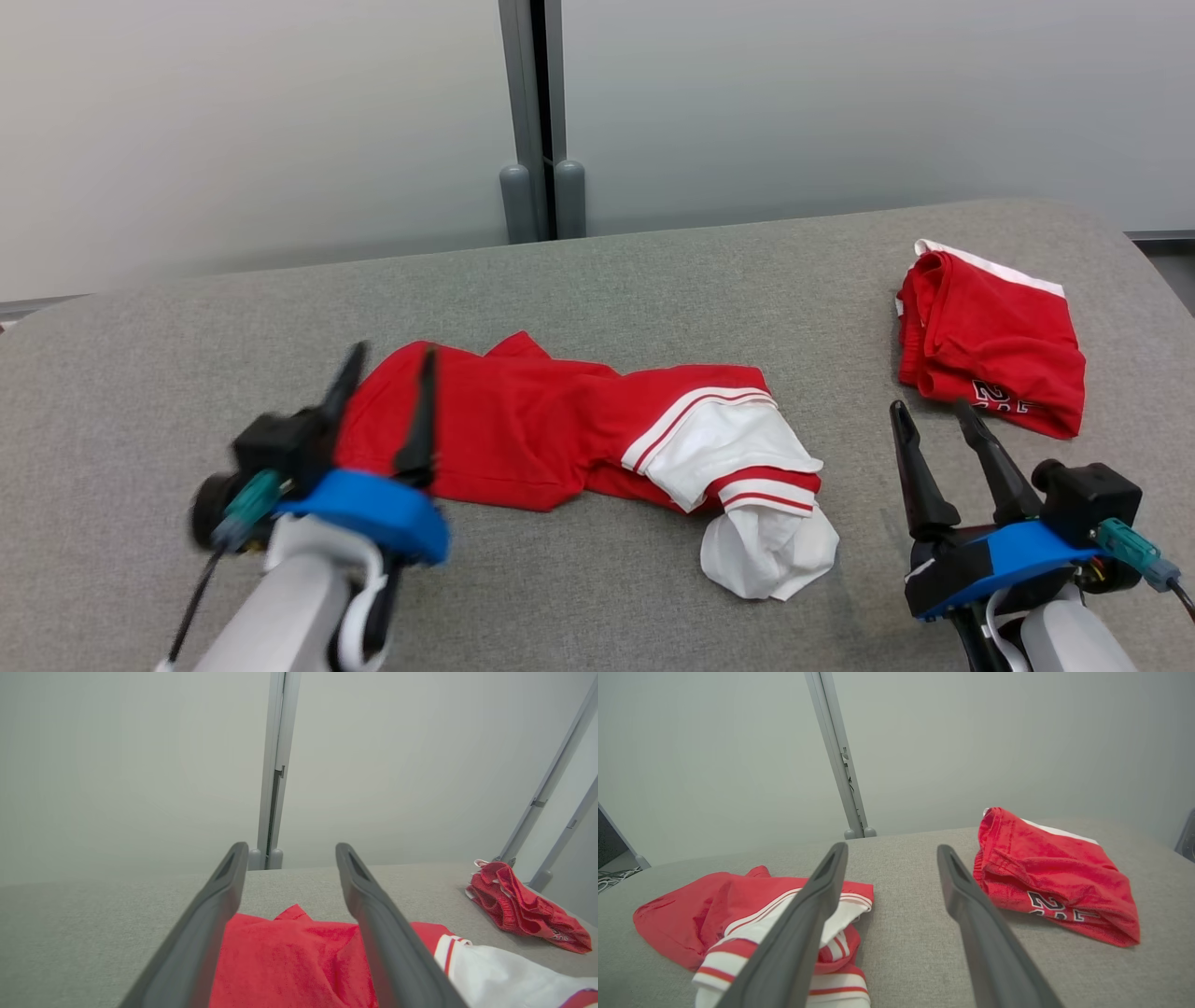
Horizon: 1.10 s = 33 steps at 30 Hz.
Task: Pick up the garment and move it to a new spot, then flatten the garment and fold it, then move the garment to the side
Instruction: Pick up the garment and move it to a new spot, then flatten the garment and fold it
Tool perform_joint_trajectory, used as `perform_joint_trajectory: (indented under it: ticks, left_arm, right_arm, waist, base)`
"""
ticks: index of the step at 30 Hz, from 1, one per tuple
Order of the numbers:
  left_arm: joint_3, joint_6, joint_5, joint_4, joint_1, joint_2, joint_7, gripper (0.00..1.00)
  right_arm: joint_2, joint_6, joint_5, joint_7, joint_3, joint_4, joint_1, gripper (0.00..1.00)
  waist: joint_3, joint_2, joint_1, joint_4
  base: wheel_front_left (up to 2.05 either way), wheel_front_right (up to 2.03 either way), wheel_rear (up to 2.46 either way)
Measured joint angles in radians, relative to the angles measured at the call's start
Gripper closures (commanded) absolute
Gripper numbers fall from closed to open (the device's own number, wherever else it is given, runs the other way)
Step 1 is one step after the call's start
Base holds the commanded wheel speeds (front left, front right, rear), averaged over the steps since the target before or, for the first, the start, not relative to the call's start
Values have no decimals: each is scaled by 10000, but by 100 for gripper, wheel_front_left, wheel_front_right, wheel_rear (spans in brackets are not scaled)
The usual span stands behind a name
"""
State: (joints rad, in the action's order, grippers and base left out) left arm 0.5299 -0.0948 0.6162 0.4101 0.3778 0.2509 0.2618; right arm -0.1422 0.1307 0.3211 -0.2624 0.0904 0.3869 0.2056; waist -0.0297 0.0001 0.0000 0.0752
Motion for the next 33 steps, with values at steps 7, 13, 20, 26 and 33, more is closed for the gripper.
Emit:
perform_joint_trajectory:
  ticks: [7,13,20,26,33]
  left_arm:
    - [-2025,-633,-792,-1534,-2487,426,0,0]
    - [-2704,-525,-1227,-1973,-3230,192,0,0]
    - [-2909,-257,-1519,-1927,-3297,-86,0,0]
    - [-3007,33,-1632,-1622,-3256,-240,0,0]
    - [-3244,178,-1797,-1371,-3171,-360,0,0]
  right_arm:
    - [-8,0,138,0,-36,-21,-125,0]
    - [-54,0,240,0,-36,-29,-221,0]
    - [-238,0,497,0,412,31,-213,0]
    - [-851,0,1616,165,1904,443,-175,0]
    - [-1101,0,3538,1037,2736,746,371,0]
  waist:
    - [17,-1,-1,-84]
    - [80,0,0,-225]
    - [114,0,0,-295]
    - [82,0,0,-333]
    - [76,0,0,-318]
  base:
    - [0,0,0]
    - [0,0,0]
    - [0,0,0]
    - [0,0,0]
    - [0,0,0]
